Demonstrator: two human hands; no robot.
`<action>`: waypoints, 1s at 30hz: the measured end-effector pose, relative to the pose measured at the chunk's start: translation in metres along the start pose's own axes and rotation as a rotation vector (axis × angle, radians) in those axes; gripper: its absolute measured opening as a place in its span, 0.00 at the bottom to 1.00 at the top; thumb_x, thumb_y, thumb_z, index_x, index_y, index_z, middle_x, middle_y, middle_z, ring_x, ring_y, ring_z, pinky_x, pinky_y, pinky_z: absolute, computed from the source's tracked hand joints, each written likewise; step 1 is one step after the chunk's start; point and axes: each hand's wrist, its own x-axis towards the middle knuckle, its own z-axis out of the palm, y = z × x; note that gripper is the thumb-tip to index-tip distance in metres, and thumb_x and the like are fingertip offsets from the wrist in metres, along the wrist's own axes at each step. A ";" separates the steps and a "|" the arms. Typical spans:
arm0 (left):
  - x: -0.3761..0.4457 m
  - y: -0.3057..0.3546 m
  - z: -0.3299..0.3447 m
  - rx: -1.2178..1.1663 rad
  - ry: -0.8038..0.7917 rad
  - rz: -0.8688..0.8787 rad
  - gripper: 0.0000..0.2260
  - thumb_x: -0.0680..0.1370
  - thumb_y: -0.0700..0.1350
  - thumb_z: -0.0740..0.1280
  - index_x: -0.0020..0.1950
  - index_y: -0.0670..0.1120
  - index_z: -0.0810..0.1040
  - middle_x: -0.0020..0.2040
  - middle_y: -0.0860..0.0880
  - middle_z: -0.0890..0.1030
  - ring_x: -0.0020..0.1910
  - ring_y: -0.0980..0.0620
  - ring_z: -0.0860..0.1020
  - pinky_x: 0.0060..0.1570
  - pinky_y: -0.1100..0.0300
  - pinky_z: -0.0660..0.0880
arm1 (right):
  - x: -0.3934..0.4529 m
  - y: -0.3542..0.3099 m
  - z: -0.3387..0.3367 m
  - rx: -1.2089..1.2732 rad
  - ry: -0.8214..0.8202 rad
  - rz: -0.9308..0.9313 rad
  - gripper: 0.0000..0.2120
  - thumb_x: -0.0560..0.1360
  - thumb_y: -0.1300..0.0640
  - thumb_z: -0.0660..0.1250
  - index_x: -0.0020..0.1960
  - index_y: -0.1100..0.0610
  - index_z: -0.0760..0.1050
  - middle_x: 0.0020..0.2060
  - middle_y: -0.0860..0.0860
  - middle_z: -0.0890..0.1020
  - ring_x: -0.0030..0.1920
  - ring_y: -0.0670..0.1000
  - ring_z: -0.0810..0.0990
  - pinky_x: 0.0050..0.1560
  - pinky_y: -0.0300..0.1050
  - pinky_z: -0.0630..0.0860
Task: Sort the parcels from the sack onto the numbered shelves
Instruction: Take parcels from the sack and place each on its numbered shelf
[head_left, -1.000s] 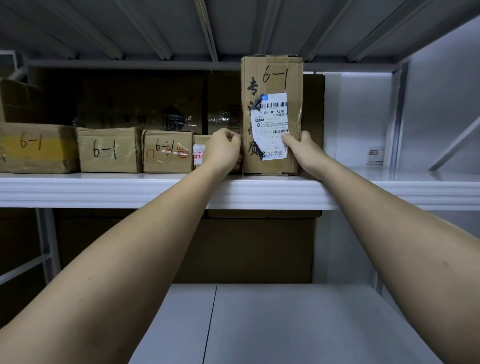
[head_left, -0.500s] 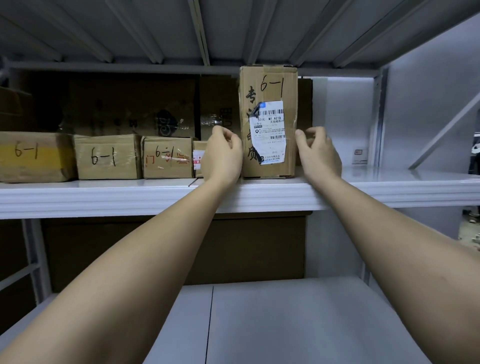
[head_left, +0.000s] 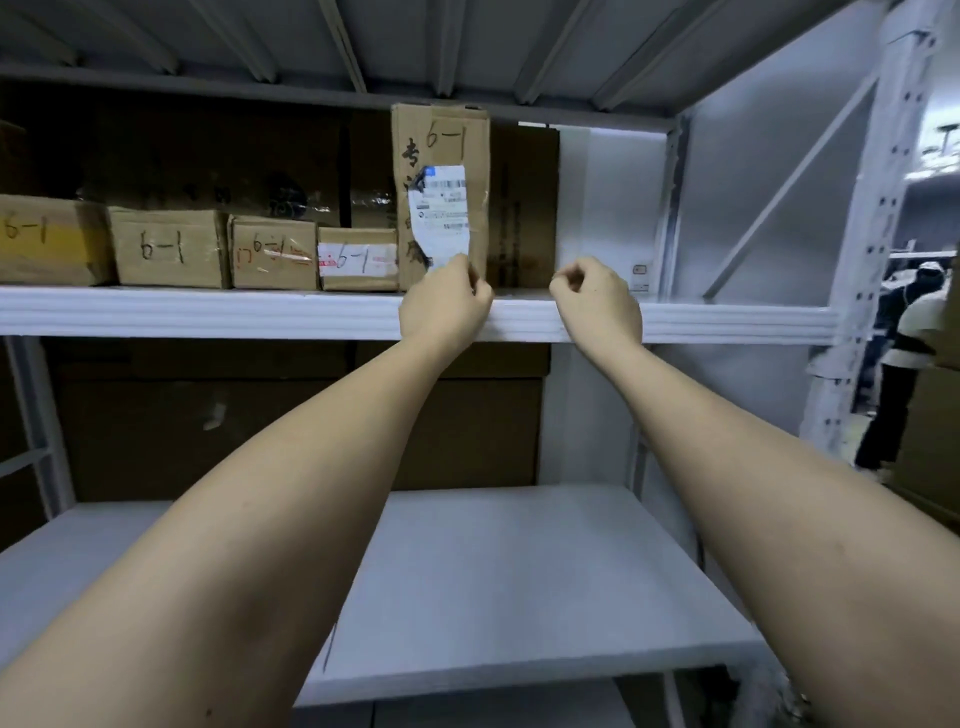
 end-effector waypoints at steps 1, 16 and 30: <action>-0.014 0.013 0.004 -0.007 -0.021 -0.012 0.10 0.80 0.47 0.57 0.56 0.46 0.73 0.47 0.47 0.79 0.43 0.45 0.76 0.37 0.55 0.70 | -0.010 0.011 -0.014 -0.022 -0.009 0.000 0.07 0.78 0.53 0.58 0.49 0.51 0.74 0.47 0.47 0.79 0.47 0.51 0.75 0.49 0.47 0.71; -0.179 0.212 0.161 -0.045 -0.495 0.083 0.13 0.79 0.45 0.58 0.62 0.44 0.69 0.59 0.42 0.75 0.55 0.40 0.76 0.47 0.53 0.70 | -0.139 0.215 -0.167 -0.283 -0.172 0.288 0.08 0.76 0.53 0.61 0.51 0.53 0.76 0.51 0.50 0.81 0.50 0.56 0.78 0.47 0.46 0.72; -0.282 0.324 0.398 -0.096 -1.031 0.190 0.16 0.80 0.47 0.60 0.66 0.44 0.68 0.61 0.44 0.74 0.57 0.42 0.75 0.47 0.54 0.70 | -0.213 0.473 -0.211 -0.341 -0.359 0.816 0.04 0.77 0.53 0.61 0.44 0.50 0.73 0.44 0.53 0.83 0.45 0.55 0.81 0.48 0.49 0.77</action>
